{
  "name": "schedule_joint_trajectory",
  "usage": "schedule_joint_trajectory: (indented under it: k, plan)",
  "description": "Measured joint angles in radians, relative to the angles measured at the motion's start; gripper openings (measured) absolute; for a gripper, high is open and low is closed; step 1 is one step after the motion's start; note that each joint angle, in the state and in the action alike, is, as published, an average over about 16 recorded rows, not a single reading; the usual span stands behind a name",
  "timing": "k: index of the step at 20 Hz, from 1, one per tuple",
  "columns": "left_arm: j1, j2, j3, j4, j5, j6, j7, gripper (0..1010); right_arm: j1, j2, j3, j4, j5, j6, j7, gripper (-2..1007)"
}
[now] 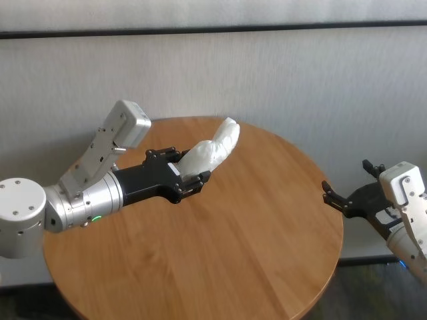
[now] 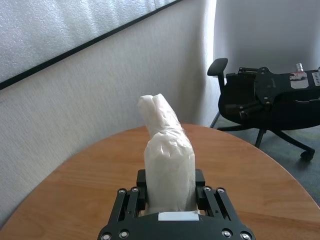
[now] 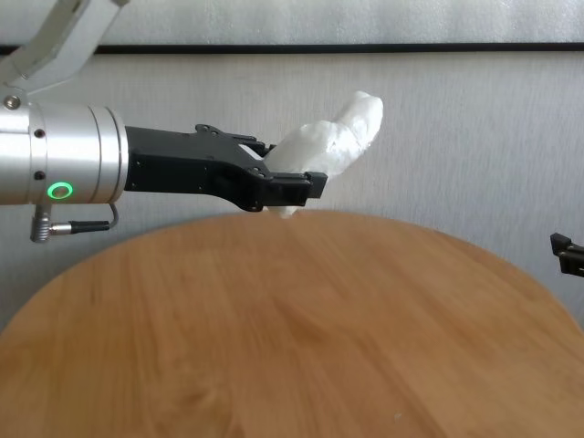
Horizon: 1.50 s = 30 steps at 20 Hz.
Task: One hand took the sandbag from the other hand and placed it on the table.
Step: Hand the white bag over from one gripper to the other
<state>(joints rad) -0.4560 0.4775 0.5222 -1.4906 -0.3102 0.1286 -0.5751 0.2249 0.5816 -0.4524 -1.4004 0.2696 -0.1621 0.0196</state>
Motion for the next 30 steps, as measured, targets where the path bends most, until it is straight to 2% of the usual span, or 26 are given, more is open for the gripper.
schedule_joint_trajectory:
  k: [3, 7, 11, 14, 18, 21, 25, 30]
  plan:
    - [0.000, 0.000, 0.000, 0.001, 0.000, 0.000, -0.001, 574, 0.031, -0.030, -0.001, 0.021, 0.035, -0.042, 0.061, 1004]
    - [-0.001, 0.000, 0.000, 0.001, 0.000, 0.000, -0.002, 574, 0.084, -0.089, -0.003, 0.070, 0.121, -0.102, 0.182, 1004]
    - [-0.001, 0.000, 0.000, 0.002, 0.000, 0.000, -0.002, 574, 0.141, -0.165, -0.001, 0.137, 0.244, -0.151, 0.329, 1005]
    - [-0.001, 0.000, -0.001, 0.002, 0.000, 0.000, -0.003, 574, 0.175, -0.223, 0.009, 0.187, 0.355, -0.163, 0.437, 1005]
    - [-0.001, 0.000, -0.001, 0.002, 0.000, -0.001, -0.003, 574, 0.194, -0.284, 0.029, 0.234, 0.494, -0.136, 0.551, 1004]
    - [-0.002, 0.000, -0.001, 0.003, 0.000, -0.001, -0.003, 574, 0.195, -0.319, 0.045, 0.254, 0.577, -0.099, 0.607, 1005]
    - [-0.002, 0.000, -0.001, 0.003, 0.000, -0.001, -0.004, 574, 0.189, -0.350, 0.064, 0.267, 0.656, -0.042, 0.649, 1005]
    - [-0.002, 0.000, -0.001, 0.003, 0.000, -0.001, -0.004, 574, 0.182, -0.369, 0.073, 0.277, 0.708, 0.020, 0.670, 1005]
